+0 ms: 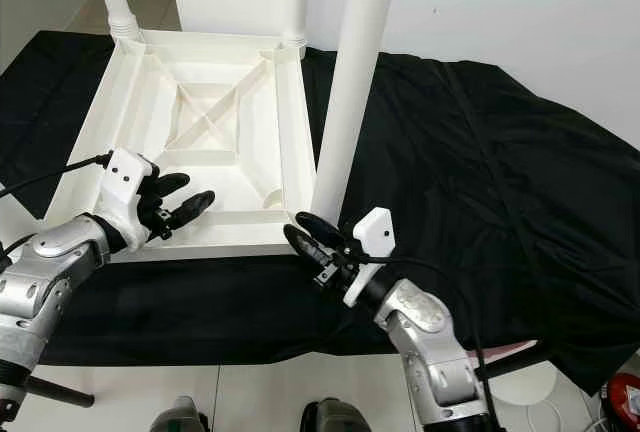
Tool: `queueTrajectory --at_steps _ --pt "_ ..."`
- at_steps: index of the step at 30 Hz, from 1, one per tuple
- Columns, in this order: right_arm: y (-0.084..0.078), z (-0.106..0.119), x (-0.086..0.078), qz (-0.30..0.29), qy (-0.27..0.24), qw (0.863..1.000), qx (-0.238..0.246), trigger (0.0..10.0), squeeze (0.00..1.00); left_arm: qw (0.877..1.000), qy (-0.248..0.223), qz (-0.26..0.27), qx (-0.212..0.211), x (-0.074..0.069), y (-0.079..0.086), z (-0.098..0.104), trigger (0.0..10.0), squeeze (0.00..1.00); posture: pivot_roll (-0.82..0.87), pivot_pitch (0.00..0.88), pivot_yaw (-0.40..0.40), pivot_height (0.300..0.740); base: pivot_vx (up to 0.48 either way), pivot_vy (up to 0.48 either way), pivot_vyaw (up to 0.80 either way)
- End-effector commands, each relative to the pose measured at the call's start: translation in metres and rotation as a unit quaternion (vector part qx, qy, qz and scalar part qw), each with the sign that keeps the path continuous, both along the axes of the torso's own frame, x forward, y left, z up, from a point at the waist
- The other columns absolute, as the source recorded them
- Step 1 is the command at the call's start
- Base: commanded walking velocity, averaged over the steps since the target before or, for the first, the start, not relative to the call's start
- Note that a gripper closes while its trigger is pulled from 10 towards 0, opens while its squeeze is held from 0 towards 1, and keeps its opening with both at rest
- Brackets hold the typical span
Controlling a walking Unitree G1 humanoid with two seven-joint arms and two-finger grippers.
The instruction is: Building children table
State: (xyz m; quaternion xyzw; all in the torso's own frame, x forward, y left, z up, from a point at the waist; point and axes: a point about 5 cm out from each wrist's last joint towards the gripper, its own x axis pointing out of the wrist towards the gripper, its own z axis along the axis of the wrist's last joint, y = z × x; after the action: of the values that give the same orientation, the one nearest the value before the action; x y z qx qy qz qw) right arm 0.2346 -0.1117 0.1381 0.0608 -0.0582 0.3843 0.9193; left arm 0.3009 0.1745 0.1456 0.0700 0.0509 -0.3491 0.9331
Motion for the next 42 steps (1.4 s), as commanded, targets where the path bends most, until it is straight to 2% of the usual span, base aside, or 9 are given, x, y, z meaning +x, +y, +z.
queueTrajectory --at_steps 1,15,25,26,29,30,31,38,42 --pt "-0.001 -0.007 0.002 -0.037 0.025 0.999 0.024 10.0 0.0 1.0 0.007 -0.012 0.008 -0.004 0.0 -0.006 10.0 0.0 0.08 0.069 -0.062 0.74 0.0 0.0 0.0" --pt "-0.003 -0.012 -0.001 -0.066 0.034 0.997 0.035 10.0 0.0 0.999 0.014 -0.039 0.011 -0.007 0.011 -0.009 10.0 0.0 0.06 0.079 -0.046 0.74 0.0 0.0 0.0" --pt "0.005 -0.011 -0.007 -0.041 0.035 0.998 0.027 10.0 0.0 0.996 0.031 -0.057 0.061 -0.001 0.017 -0.021 10.0 0.0 0.07 0.085 -0.048 0.74 0.0 0.0 0.0" --pt "0.003 -0.01 -0.008 -0.043 0.034 0.998 0.026 10.0 1.0 0.995 0.032 -0.067 0.065 -0.001 0.016 -0.021 10.0 0.0 0.06 0.086 -0.047 0.74 0.0 0.0 0.0" --pt "0.0 -0.01 -0.008 -0.052 0.028 0.998 0.023 10.0 1.0 0.993 0.041 -0.087 0.075 -0.001 0.017 -0.022 10.0 0.0 0.06 0.086 -0.044 0.74 0.0 0.0 0.0" --pt "-0.002 -0.01 -0.007 -0.063 0.028 0.997 0.022 10.0 0.67 0.992 0.042 -0.088 0.077 0.0 0.017 -0.023 10.0 0.0 0.06 0.086 -0.041 0.74 0.0 0.0 0.0" --pt "-0.003 -0.01 -0.005 -0.074 0.029 0.997 0.025 10.0 0.0 0.991 0.042 -0.09 0.087 0.001 0.017 -0.024 10.0 0.0 0.05 0.085 -0.04 0.74 0.0 0.0 0.0" --pt "-0.005 -0.009 -0.003 -0.095 0.028 0.995 0.027 10.0 0.0 0.987 0.046 -0.117 0.096 0.002 0.016 -0.026 10.0 0.0 0.04 0.083 -0.038 0.74 0.0 0.0 0.0" --pt "-0.005 -0.011 -0.005 -0.097 0.033 0.994 0.026 10.0 0.0 0.987 0.041 -0.142 0.06 0.003 0.017 -0.014 10.0 0.0 0.04 0.072 -0.032 0.74 0.0 0.0 0.0"
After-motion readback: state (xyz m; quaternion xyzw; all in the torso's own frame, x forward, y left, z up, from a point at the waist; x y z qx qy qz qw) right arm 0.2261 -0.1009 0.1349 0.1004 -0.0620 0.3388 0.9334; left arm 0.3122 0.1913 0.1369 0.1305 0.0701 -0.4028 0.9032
